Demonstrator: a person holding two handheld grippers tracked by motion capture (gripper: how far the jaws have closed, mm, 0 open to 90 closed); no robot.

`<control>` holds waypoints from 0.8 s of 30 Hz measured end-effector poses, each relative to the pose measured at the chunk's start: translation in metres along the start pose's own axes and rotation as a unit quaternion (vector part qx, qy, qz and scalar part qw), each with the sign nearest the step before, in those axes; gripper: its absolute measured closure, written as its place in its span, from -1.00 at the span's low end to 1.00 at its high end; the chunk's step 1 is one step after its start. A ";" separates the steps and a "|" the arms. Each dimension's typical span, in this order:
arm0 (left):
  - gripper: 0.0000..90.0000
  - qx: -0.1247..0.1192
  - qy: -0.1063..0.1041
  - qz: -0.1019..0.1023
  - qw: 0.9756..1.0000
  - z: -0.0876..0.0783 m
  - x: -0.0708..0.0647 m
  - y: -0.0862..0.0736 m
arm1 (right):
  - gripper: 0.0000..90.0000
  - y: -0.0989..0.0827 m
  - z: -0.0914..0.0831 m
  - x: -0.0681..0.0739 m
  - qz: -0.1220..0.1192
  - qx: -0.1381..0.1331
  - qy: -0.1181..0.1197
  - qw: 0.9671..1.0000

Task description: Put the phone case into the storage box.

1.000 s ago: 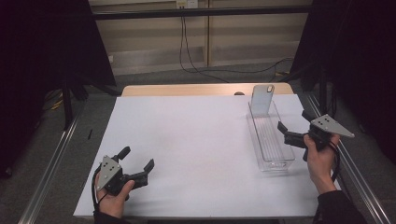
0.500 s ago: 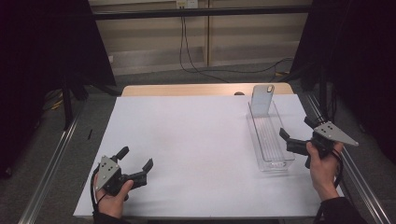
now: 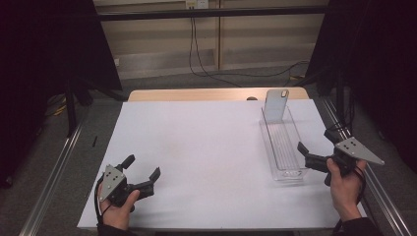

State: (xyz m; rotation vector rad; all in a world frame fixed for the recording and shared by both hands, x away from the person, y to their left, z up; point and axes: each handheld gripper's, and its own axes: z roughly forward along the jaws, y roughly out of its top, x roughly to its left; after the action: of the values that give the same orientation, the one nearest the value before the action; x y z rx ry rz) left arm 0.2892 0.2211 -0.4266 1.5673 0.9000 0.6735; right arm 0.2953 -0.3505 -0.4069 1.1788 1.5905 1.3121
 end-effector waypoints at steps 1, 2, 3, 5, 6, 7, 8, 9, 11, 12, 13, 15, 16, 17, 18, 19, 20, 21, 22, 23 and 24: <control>-0.91 0.000 0.001 0.001 1.000 0.000 0.000 0.000 | -1.00 0.000 -0.002 0.001 -0.002 -0.002 -0.002 1.000; -0.91 0.000 0.002 -0.004 1.000 0.000 0.000 -0.001 | -1.00 0.000 -0.003 0.002 -0.002 -0.002 -0.003 1.000; -0.91 0.002 0.002 -0.002 1.000 0.000 0.000 -0.001 | -1.00 0.000 -0.005 0.002 -0.001 -0.001 -0.002 1.000; -0.91 0.001 0.003 -0.005 1.000 0.000 0.000 -0.001 | -1.00 -0.001 -0.009 0.004 -0.002 -0.002 -0.002 1.000; -0.91 0.001 0.004 -0.007 1.000 -0.001 0.000 -0.001 | -1.00 -0.001 -0.011 0.004 -0.002 -0.002 -0.001 1.000; -0.91 0.001 0.005 -0.005 1.000 -0.001 0.000 -0.001 | -1.00 -0.001 -0.012 0.005 -0.003 -0.003 -0.003 1.000; -0.91 0.002 0.005 -0.003 1.000 -0.002 0.000 -0.001 | -1.00 -0.001 -0.014 0.006 -0.004 -0.004 -0.004 1.000; -0.91 0.002 0.004 -0.004 1.000 -0.002 0.000 -0.001 | -1.00 -0.001 -0.016 0.006 -0.003 -0.006 -0.003 1.000; -0.91 0.003 0.008 -0.007 1.000 -0.003 0.001 -0.001 | -1.00 -0.002 -0.020 0.007 -0.002 -0.005 -0.002 1.000; -0.91 0.004 0.007 -0.008 1.000 -0.003 0.001 -0.002 | -1.00 -0.002 -0.022 0.008 -0.001 -0.006 -0.002 1.000; -0.91 0.007 0.007 -0.004 1.000 -0.004 0.001 -0.003 | -1.00 -0.003 -0.024 0.008 -0.004 -0.005 -0.002 1.000; -0.91 0.008 0.006 -0.007 1.000 -0.006 0.000 -0.004 | -1.00 -0.006 -0.029 0.009 -0.005 -0.004 -0.004 1.000; -0.91 0.010 0.009 -0.005 1.000 -0.007 0.000 -0.004 | -1.00 -0.007 -0.031 0.009 -0.003 -0.003 -0.003 1.000; -0.91 0.009 0.010 -0.006 1.000 -0.008 0.000 -0.004 | -1.00 -0.009 -0.033 0.010 -0.007 -0.002 -0.003 1.000; -0.91 0.010 0.010 -0.004 1.000 -0.009 0.000 -0.004 | -1.00 -0.010 -0.036 0.010 -0.011 -0.003 -0.005 1.000; -0.91 0.010 0.011 -0.001 1.000 -0.010 0.000 -0.005 | -1.00 -0.011 -0.038 0.010 -0.011 -0.002 -0.003 1.000; -0.91 0.012 0.011 -0.001 1.000 -0.010 0.000 -0.005 | -1.00 -0.013 -0.040 0.010 -0.009 -0.003 -0.004 1.000; -0.91 0.013 0.011 0.000 1.000 -0.011 0.000 -0.005 | -1.00 -0.015 -0.042 0.011 -0.009 -0.003 -0.007 1.000; -0.91 0.013 0.011 -0.001 1.000 -0.011 0.000 -0.005 | -1.00 -0.016 -0.043 0.011 -0.011 -0.002 -0.008 1.000; -0.91 0.013 0.011 0.000 1.000 -0.011 0.000 -0.005 | -1.00 -0.018 -0.045 0.010 -0.010 -0.001 -0.006 1.000; -0.91 0.015 0.013 0.004 1.000 -0.012 -0.001 -0.005 | -1.00 -0.019 -0.046 0.010 -0.008 0.001 -0.007 1.000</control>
State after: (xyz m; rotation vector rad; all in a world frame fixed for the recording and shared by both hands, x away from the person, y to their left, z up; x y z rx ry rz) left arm 0.2779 0.2272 -0.4294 1.5918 0.9275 0.6904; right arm 0.2451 -0.3552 -0.4165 1.1707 1.5880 1.2901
